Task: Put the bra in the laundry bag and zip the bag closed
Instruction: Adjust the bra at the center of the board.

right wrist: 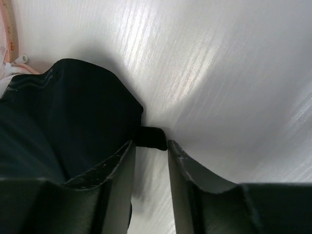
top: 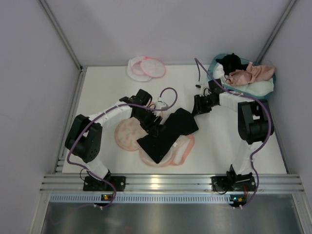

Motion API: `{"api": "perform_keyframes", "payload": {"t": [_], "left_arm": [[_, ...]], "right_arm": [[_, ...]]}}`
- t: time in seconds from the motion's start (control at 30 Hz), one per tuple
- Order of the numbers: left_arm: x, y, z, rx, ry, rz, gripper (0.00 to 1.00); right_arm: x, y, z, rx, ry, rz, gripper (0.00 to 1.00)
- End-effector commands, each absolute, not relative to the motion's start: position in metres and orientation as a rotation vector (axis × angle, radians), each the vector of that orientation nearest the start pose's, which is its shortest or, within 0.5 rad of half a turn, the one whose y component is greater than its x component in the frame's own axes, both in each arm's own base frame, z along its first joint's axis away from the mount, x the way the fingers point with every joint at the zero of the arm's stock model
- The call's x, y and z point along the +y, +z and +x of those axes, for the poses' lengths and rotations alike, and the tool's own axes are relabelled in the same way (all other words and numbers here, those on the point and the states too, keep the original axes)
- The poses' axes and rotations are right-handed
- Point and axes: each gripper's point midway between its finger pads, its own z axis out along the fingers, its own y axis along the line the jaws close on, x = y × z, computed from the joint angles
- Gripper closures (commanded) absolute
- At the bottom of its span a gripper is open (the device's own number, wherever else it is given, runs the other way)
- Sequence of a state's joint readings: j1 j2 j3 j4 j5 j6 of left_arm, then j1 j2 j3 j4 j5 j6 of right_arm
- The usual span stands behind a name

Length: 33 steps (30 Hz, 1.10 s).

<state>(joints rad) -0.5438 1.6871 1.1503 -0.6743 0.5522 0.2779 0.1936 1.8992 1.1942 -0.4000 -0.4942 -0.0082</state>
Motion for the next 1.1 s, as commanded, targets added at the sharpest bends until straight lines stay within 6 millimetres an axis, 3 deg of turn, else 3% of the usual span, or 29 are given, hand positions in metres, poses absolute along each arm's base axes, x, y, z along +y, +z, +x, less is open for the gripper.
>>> {"api": "perform_keyframes", "payload": {"t": [0.0, 0.13, 0.27, 0.4, 0.47, 0.7, 0.83, 1.07], "left_arm": [[-0.249, 0.09, 0.252, 2.399, -0.84, 1.215, 0.5], [-0.249, 0.096, 0.253, 2.371, -0.832, 1.227, 0.5], [-0.242, 0.103, 0.251, 2.327, -0.789, 1.271, 0.49], [-0.227, 0.114, 0.244, 2.237, -0.7, 1.347, 0.46], [-0.218, 0.11, 0.238, 2.215, -0.661, 1.395, 0.44], [-0.201, 0.114, 0.225, 2.131, -0.586, 1.493, 0.41], [-0.194, 0.112, 0.215, 2.068, -0.571, 1.598, 0.39], [-0.177, 0.095, 0.204, 1.951, -0.441, 1.784, 0.38]], "right_arm": [[0.161, 0.016, 0.376, 2.62, 0.685, -0.473, 0.68], [0.164, 0.018, 0.376, 2.623, 0.714, -0.483, 0.99], [0.164, 0.04, 0.382, 2.561, 0.75, -0.484, 1.0], [0.154, 0.089, 0.401, 2.438, 0.724, -0.478, 1.0], [0.151, 0.114, 0.408, 2.385, 0.703, -0.491, 1.0], [0.148, 0.162, 0.416, 2.282, 0.668, -0.536, 1.0], [0.157, 0.184, 0.406, 2.243, 0.728, -0.572, 1.0], [0.199, 0.206, 0.35, 2.193, 0.881, -0.757, 1.0]]}}
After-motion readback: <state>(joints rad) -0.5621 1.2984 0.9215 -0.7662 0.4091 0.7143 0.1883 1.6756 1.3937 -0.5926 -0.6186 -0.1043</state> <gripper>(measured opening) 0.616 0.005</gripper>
